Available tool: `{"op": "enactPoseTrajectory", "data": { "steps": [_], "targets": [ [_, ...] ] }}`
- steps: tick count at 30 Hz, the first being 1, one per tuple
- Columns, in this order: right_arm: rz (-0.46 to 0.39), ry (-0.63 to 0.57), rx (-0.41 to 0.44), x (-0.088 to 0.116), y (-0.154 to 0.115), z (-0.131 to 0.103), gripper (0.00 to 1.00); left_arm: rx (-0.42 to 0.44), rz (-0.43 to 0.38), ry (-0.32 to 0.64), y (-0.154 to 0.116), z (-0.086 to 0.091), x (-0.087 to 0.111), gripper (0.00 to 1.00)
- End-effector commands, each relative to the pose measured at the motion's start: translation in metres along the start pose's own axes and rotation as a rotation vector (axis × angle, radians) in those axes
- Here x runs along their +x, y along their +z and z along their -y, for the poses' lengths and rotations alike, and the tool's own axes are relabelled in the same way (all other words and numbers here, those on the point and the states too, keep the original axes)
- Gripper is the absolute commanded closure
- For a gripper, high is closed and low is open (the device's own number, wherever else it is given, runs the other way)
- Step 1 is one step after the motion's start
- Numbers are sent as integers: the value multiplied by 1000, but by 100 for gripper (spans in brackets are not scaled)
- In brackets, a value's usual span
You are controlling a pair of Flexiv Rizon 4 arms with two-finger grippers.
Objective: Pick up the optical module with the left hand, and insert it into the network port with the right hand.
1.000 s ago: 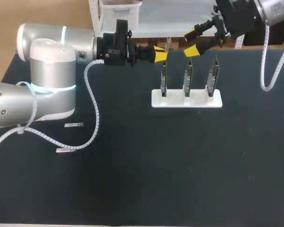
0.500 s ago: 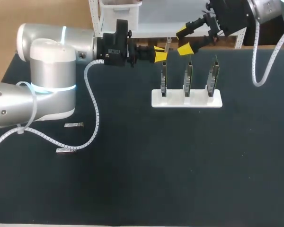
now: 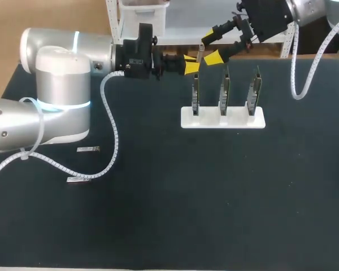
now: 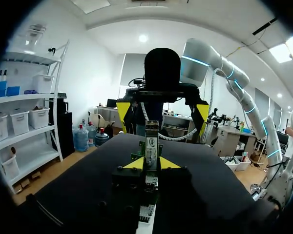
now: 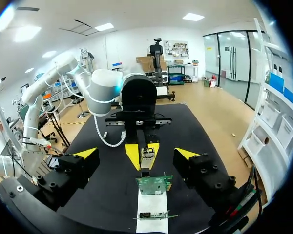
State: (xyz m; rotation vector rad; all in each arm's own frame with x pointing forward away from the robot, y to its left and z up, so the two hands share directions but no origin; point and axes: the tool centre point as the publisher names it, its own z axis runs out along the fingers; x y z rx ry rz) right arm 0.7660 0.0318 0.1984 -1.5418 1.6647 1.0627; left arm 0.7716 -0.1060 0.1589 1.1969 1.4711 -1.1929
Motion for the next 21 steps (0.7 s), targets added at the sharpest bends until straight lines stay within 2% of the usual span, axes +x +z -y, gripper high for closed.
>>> {"op": "enactPoseTrajectory", "data": {
  "steps": [1, 21],
  "targets": [
    [-3, -4, -21, -2, 4, 7, 0, -1, -1, 0, 1, 0, 0, 100],
    [-14, -4, -19, -4, 13, 12, 0, -1, -1, 0, 1, 0, 0, 100]
  ]
}}
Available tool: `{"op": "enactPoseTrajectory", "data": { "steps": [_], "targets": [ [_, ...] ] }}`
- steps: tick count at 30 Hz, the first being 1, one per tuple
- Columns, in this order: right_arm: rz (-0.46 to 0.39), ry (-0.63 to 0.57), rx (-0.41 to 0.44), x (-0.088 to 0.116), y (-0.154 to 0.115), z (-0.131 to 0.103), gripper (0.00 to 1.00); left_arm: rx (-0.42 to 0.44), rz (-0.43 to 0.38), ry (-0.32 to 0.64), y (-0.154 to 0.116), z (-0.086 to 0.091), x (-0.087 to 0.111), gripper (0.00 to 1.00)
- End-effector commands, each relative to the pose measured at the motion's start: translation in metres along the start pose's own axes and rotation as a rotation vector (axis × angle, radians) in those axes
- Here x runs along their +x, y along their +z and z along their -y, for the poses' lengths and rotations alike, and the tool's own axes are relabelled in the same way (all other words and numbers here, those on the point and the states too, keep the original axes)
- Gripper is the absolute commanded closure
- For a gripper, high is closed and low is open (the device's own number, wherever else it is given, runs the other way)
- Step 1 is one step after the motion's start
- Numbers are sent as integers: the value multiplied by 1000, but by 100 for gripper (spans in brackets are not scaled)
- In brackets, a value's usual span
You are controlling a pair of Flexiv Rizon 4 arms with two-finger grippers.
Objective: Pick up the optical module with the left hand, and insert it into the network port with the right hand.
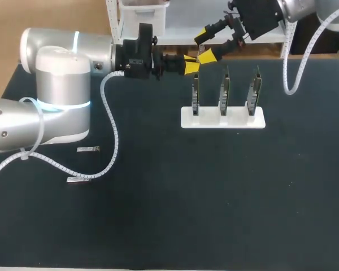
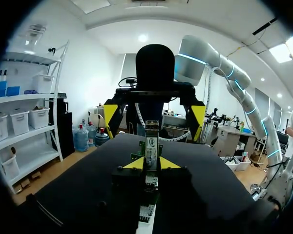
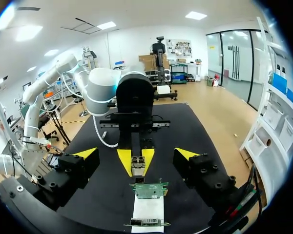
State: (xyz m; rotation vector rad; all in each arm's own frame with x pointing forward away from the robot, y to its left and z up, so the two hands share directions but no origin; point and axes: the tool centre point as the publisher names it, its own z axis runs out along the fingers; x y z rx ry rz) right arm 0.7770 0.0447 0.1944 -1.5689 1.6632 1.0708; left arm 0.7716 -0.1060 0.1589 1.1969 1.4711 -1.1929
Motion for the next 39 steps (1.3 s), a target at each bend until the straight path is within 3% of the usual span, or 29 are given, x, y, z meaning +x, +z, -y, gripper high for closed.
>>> {"op": "enactPoseTrajectory", "data": {
  "steps": [1, 3, 5, 28, 29, 30, 31, 39],
  "targets": [
    [0, 2, 2, 0, 0, 1, 0, -1, -1, 0, 1, 0, 0, 100],
    [-1, 3, 6, 1, 0, 1, 0, -1, -1, 0, 1, 0, 0, 100],
    [-4, 1, 19, 1, 0, 1, 100, -1, -1, 0, 1, 0, 0, 100],
    [-3, 12, 37, 6, -3, -5, 100, -1, -1, 0, 1, 0, 0, 100],
    [-4, 12, 38, 6, -3, -6, 100, -1, -1, 0, 1, 0, 0, 89],
    [-4, 14, 39, 7, -4, -7, 100, -1, -1, 0, 1, 0, 0, 13],
    [-3, 15, 40, 7, -4, -7, 100, -1, -1, 0, 1, 0, 0, 0],
    [9, 25, 66, 9, -8, -10, 100, -1, -1, 0, 1, 0, 0, 0]
  ]
}}
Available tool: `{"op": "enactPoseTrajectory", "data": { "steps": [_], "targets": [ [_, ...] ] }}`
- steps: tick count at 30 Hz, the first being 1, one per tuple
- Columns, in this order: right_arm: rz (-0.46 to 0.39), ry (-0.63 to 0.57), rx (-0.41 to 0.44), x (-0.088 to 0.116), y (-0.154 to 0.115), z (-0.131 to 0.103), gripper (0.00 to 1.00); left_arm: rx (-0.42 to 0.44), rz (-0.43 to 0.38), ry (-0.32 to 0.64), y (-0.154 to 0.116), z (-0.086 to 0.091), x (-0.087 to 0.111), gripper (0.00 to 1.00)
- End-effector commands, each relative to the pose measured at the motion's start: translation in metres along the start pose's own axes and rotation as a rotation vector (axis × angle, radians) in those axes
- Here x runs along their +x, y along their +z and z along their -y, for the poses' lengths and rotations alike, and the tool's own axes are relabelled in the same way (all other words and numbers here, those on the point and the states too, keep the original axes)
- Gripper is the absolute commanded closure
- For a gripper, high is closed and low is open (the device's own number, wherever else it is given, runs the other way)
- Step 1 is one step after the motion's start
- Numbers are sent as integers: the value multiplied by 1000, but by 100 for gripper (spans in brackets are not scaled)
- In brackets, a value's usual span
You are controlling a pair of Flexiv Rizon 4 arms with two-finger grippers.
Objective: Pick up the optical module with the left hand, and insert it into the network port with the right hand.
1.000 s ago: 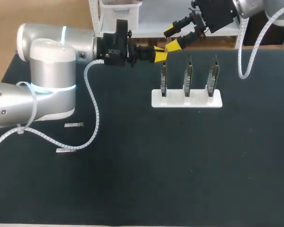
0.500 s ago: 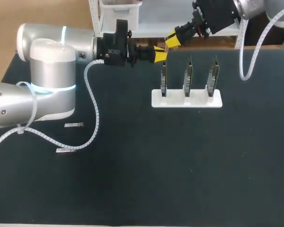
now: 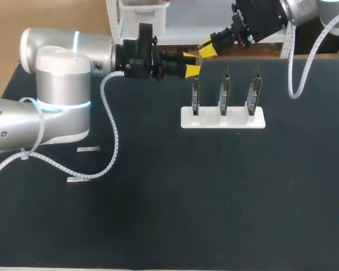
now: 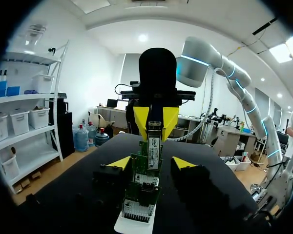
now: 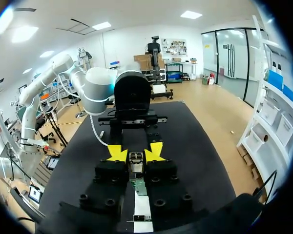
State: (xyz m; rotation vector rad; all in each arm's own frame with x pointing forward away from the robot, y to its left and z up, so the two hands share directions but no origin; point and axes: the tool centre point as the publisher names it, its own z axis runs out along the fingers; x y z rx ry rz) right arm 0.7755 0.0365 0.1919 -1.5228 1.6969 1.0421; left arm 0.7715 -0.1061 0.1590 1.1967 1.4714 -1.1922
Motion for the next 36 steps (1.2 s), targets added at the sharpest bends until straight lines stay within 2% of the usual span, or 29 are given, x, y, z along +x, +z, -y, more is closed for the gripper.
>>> {"op": "enactPoseTrajectory", "data": {
  "steps": [1, 8, 10, 16, 20, 26, 36],
  "targets": [
    [10, 2, 27, 3, -4, -9, 100, 1, -17, 13, -2, 1, -1, 0],
    [25, 13, 45, 8, -11, -10, 100, 6, -137, 89, -22, 10, -9, 0],
    [28, 16, 50, 8, -12, -11, 100, 9, -131, 99, -28, 12, -9, 0],
    [33, 15, 62, 9, -17, -11, 100, 36, -243, 92, -35, 7, 5, 0],
    [35, 17, 67, 11, -19, -10, 100, 45, -375, 117, -33, 3, 15, 0],
    [44, 22, 68, 12, -20, -10, 100, 79, -438, 126, -28, 1, 23, 0],
    [55, 20, 66, 10, -18, -8, 100, 97, -490, 101, -32, 2, 37, 0]
  ]
}}
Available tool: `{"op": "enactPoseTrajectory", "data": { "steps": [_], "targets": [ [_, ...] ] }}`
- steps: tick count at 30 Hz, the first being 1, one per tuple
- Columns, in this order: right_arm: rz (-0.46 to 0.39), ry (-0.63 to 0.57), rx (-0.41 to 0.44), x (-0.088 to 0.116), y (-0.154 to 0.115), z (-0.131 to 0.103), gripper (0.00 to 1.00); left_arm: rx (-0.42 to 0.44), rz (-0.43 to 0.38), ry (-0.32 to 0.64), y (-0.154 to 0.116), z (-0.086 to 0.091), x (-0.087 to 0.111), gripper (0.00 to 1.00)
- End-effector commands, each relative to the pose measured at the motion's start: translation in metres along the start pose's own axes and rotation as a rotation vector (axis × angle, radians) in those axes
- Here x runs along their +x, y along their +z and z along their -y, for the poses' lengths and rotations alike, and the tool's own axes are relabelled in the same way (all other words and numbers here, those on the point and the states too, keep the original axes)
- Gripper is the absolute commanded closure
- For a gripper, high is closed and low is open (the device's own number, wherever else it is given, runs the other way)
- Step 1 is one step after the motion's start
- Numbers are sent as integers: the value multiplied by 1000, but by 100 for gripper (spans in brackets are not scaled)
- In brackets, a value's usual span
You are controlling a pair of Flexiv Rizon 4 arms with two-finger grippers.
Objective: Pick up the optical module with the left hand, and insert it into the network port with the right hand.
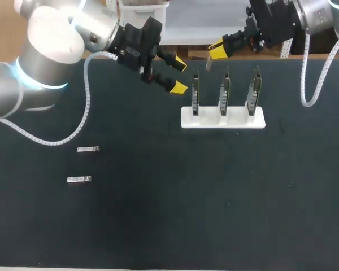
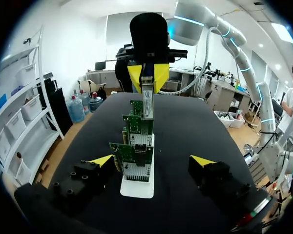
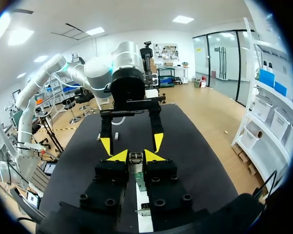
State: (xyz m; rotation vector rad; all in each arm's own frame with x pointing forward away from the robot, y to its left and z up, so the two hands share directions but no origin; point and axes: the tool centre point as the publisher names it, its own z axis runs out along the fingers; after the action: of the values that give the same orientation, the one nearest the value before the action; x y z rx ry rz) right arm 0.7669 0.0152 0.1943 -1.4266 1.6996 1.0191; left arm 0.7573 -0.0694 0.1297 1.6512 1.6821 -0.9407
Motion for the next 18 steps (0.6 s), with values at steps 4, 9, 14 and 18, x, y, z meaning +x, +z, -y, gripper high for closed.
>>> {"op": "enactPoseTrajectory", "data": {
  "steps": [4, 9, 14, 18],
  "targets": [
    [2, -3, 0, 0, 1, 1, 100, 37, -40, 3, 2, -2, 4, 0],
    [-2, -4, -2, 0, 3, 1, 100, 47, -61, 10, 6, 3, 7, 0],
    [-5, -5, -3, 0, 4, 0, 100, 47, -72, 13, 8, 4, 10, 0],
    [-8, -6, -3, 0, 4, -1, 100, 46, -81, 16, 8, 5, 12, 0]
  ]
}}
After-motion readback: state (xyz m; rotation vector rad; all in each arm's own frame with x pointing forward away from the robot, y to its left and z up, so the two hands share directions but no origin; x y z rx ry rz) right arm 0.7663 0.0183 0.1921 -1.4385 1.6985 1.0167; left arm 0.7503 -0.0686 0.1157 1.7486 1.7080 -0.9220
